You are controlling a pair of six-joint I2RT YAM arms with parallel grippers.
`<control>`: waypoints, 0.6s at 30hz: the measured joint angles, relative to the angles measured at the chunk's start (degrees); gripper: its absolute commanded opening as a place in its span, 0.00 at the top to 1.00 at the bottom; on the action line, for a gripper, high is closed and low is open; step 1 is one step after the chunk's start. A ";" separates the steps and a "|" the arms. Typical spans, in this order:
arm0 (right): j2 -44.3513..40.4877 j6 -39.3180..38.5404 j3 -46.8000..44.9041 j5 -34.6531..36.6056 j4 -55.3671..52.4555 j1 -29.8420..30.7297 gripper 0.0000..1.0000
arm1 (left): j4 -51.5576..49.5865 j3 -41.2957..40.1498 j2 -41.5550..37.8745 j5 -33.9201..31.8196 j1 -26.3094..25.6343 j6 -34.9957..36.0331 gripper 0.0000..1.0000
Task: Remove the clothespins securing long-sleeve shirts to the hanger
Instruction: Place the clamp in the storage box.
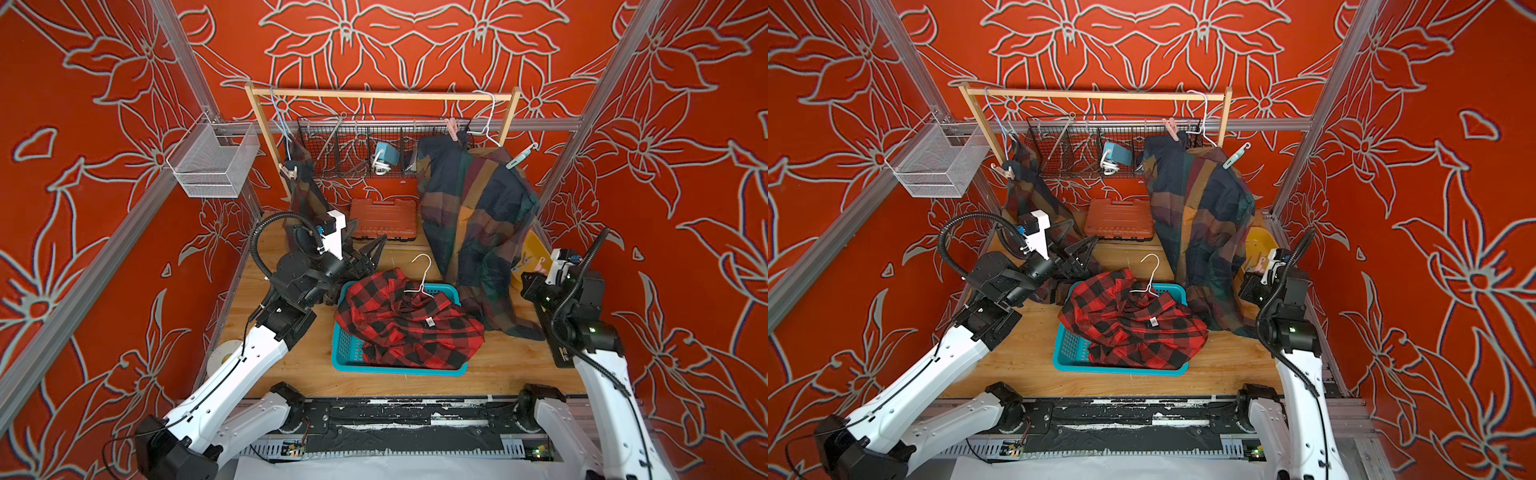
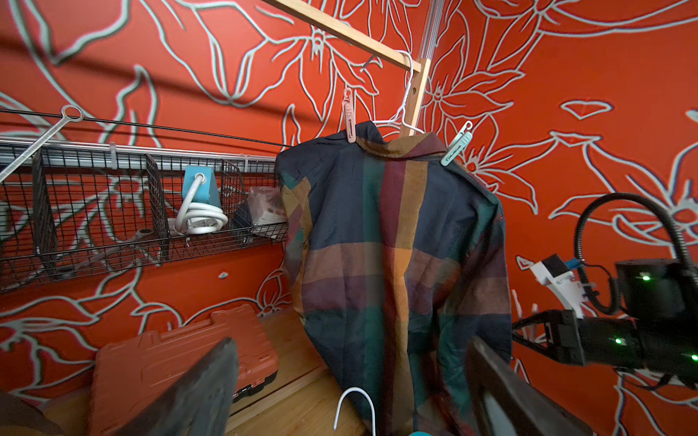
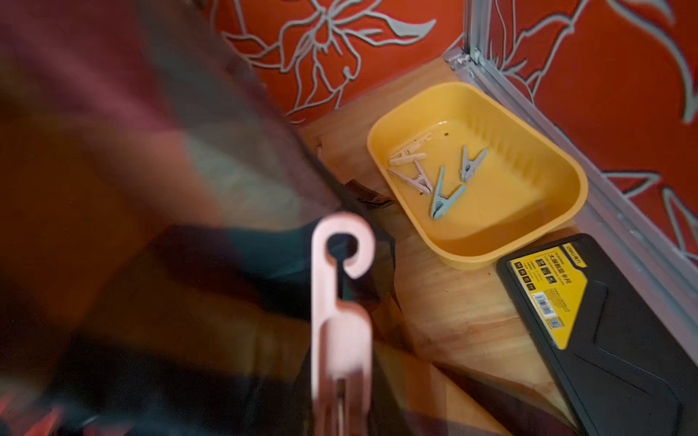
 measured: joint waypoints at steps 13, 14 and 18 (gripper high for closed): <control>33.86 4.04 7.17 0.61 19.39 -4.46 0.77 | -0.26 -0.33 0.87 -0.04 0.13 -0.02 0.10; 36.39 4.39 8.13 0.61 20.11 -4.87 0.70 | -0.33 -0.33 1.01 -0.02 0.13 0.00 0.10; 42.86 5.22 11.23 0.87 21.20 -5.40 0.53 | -0.74 -0.33 1.22 -0.07 0.15 0.09 0.10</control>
